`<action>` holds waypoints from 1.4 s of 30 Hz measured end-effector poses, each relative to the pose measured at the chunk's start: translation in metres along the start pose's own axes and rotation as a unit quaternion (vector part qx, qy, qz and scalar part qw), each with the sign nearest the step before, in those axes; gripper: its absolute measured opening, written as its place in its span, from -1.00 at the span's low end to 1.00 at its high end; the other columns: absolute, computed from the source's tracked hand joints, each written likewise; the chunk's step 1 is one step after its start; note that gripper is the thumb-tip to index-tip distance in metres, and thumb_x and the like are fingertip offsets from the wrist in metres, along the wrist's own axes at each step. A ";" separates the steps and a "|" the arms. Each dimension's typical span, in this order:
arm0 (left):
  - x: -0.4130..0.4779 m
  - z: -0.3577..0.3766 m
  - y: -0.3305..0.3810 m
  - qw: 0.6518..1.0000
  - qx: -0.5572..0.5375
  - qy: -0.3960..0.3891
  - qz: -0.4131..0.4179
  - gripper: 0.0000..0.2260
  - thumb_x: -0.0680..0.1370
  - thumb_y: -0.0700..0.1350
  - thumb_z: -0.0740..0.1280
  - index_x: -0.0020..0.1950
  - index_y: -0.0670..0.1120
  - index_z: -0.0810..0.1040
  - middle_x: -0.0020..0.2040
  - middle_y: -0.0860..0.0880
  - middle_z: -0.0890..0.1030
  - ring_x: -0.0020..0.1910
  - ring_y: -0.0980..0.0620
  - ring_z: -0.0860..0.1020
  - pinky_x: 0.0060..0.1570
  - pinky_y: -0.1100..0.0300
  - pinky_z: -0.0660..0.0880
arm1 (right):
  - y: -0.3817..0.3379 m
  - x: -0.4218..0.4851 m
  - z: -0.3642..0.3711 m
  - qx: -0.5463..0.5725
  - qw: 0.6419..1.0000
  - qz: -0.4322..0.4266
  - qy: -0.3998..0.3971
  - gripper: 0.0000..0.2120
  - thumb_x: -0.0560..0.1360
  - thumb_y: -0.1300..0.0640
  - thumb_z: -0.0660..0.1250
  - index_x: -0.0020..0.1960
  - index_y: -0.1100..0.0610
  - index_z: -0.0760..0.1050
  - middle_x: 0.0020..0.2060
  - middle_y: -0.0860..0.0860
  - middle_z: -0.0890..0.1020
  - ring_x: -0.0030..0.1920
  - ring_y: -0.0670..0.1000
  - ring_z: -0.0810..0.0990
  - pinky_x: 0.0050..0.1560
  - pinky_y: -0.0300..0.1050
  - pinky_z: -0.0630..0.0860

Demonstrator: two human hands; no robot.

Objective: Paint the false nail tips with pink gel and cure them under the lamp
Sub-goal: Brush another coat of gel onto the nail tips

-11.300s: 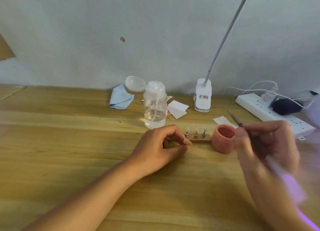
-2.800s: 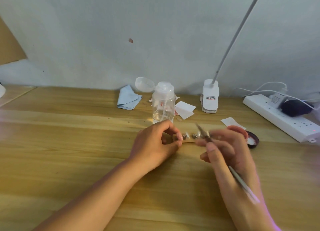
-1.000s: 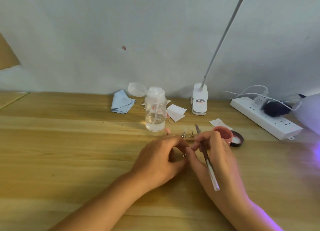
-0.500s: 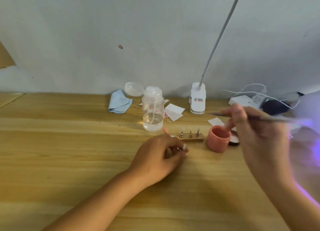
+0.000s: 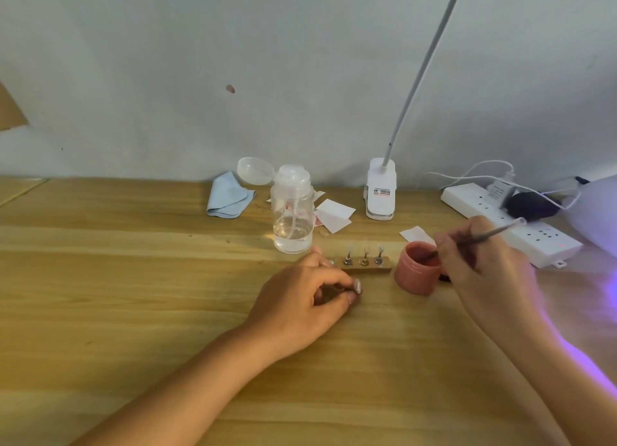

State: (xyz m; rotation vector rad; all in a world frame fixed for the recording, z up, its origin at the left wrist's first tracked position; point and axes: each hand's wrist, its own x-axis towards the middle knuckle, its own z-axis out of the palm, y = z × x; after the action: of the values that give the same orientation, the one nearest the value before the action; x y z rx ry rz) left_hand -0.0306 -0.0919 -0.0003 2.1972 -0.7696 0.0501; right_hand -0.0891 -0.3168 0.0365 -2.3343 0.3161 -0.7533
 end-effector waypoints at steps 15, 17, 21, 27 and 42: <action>0.005 -0.006 0.001 0.999 -0.010 -0.031 0.004 -0.92 0.46 -0.01 0.47 -0.10 0.18 0.68 -0.17 0.20 0.61 -0.31 0.18 0.51 -0.25 0.20 0.45 | -0.013 0.000 -0.012 0.074 0.992 -0.053 0.086 -0.93 0.57 0.06 0.27 -0.09 0.01 0.43 -0.38 -0.11 0.63 -0.33 -0.05 0.60 -0.27 -0.11 0.49; 0.005 -0.006 0.000 0.999 -0.024 -0.035 0.001 -0.91 0.46 -0.02 0.47 -0.11 0.19 0.68 -0.22 0.24 0.58 -0.30 0.17 0.52 -0.25 0.19 0.45 | -0.026 -0.002 -0.017 0.161 0.982 -0.057 0.082 -0.88 0.60 -0.01 0.23 -0.02 0.01 0.48 -0.31 -0.14 0.68 -0.32 -0.10 0.64 -0.26 -0.27 0.53; 0.005 -0.005 -0.001 1.000 -0.016 -0.026 -0.003 -0.91 0.46 -0.01 0.47 -0.13 0.21 0.67 -0.20 0.39 0.52 -0.33 0.25 0.47 -0.27 0.30 0.31 | -0.045 -0.026 -0.007 0.334 0.942 -0.019 -0.033 -0.81 0.49 0.01 0.34 -0.03 0.13 0.57 -0.20 0.11 0.70 -0.30 0.07 0.67 -0.25 -0.10 0.63; 0.004 -0.006 -0.002 0.999 -0.042 -0.021 0.024 -0.91 0.46 -0.04 0.50 -0.10 0.16 0.65 -0.15 0.31 0.60 -0.37 0.19 0.46 -0.24 0.37 0.31 | -0.035 -0.058 0.027 0.383 0.916 0.099 -0.072 -0.89 0.51 0.24 0.35 -0.05 0.25 0.44 -0.33 0.15 0.66 -0.39 0.04 0.56 -0.32 -0.19 0.58; 0.006 -0.004 -0.003 0.999 -0.044 -0.017 0.011 -0.85 0.45 -0.06 0.52 -0.19 0.19 0.62 -0.19 0.32 0.60 -0.43 0.22 0.43 -0.33 0.46 0.27 | -0.033 -0.057 0.026 0.297 0.942 0.062 -0.144 -0.83 0.45 0.34 0.38 -0.19 0.11 0.48 -0.30 0.19 0.60 -0.33 0.14 0.52 -0.26 0.04 0.45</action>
State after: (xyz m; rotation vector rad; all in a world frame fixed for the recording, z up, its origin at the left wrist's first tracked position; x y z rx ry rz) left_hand -0.0229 -0.0911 0.0019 2.1105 -0.7999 -0.0089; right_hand -0.1189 -0.2554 0.0170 -1.7927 0.0839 -0.3656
